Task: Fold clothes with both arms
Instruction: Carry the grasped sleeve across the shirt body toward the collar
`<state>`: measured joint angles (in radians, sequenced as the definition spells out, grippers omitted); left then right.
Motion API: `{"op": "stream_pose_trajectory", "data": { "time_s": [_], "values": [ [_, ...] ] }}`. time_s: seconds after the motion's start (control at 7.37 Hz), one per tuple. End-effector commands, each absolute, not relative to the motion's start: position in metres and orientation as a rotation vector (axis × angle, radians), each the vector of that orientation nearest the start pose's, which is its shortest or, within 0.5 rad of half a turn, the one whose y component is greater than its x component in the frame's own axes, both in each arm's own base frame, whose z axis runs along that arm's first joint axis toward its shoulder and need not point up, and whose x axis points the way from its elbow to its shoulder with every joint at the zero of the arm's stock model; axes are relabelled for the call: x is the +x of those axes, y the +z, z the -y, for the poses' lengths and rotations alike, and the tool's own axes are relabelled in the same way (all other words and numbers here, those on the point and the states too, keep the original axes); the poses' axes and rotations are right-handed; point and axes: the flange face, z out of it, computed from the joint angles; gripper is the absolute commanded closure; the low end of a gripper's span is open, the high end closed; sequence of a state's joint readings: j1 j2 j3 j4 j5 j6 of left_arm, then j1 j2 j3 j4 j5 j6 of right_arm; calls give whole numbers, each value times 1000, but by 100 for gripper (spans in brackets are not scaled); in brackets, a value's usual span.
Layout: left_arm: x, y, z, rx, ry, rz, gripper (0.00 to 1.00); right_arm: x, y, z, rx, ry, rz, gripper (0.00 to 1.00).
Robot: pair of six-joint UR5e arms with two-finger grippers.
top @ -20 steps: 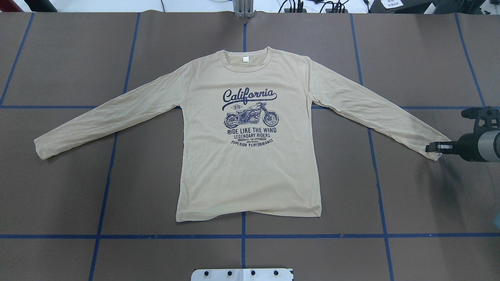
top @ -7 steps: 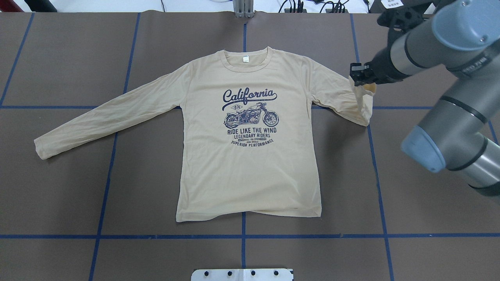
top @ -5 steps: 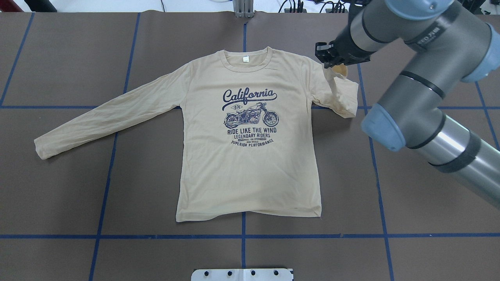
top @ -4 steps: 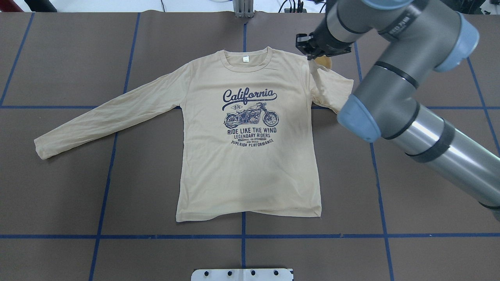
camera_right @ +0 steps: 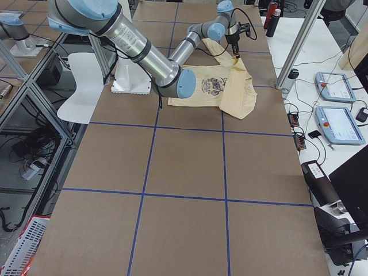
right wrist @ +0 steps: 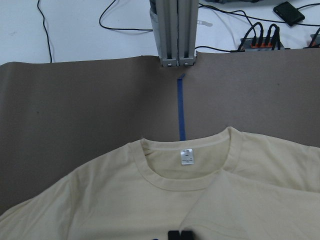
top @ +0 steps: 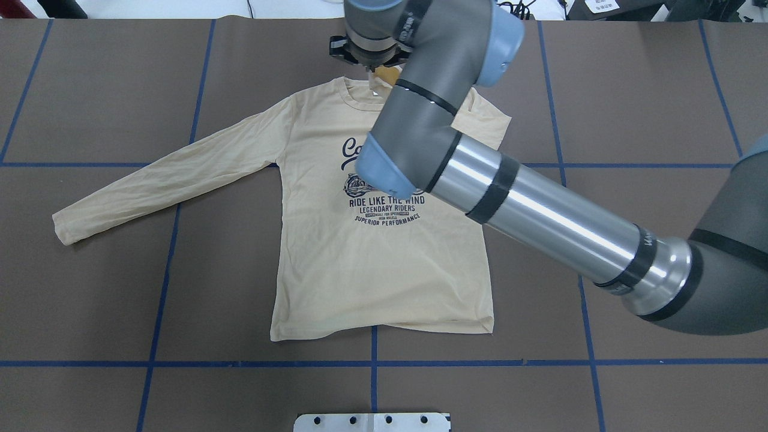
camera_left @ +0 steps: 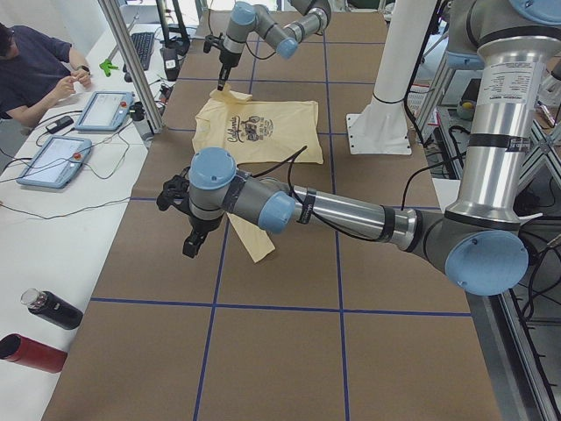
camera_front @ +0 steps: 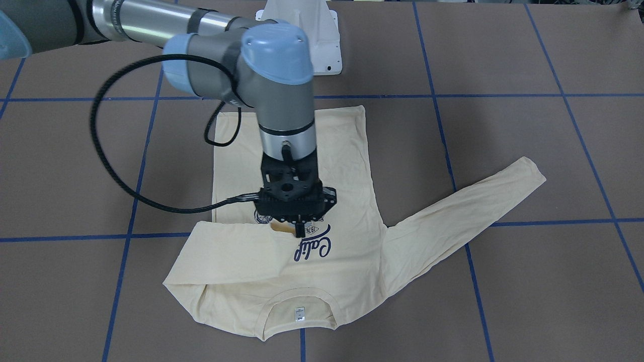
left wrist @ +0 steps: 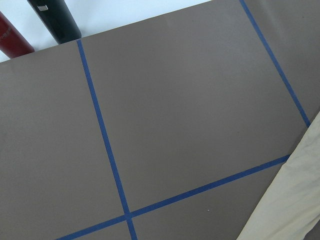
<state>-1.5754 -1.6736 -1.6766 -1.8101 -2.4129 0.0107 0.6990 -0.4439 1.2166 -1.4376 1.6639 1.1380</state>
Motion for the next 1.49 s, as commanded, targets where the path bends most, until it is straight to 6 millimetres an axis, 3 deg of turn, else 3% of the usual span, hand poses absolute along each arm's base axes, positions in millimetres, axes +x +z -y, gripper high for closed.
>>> {"op": "stream_pose_trajectory", "data": {
  "time_s": [0.0, 0.27, 0.41, 0.68, 0.81, 0.95, 1.09, 1.36],
  "values": [
    [-62, 521, 546, 427, 194, -825, 0, -625, 33, 596, 503, 206, 798, 100],
    [-62, 521, 546, 427, 194, -825, 0, -682, 37, 552, 529, 170, 744, 100],
    [-62, 521, 546, 427, 194, -825, 0, -701, 26, 552, 513, 172, 718, 100],
    [-62, 521, 546, 427, 194, -825, 0, -710, 17, 552, 496, 191, 712, 100],
    [-62, 520, 546, 429, 195, -824, 0, -713, 6, 552, 482, 220, 718, 66],
    [-62, 520, 546, 429, 195, -824, 0, -713, -9, 552, 483, 227, 728, 41],
    [-62, 520, 546, 429, 195, -824, 0, -711, -11, 553, 485, 229, 731, 28],
    [-61, 521, 545, 428, 196, -824, 0, -709, -25, 552, 484, 227, 748, 24]
  ]
}}
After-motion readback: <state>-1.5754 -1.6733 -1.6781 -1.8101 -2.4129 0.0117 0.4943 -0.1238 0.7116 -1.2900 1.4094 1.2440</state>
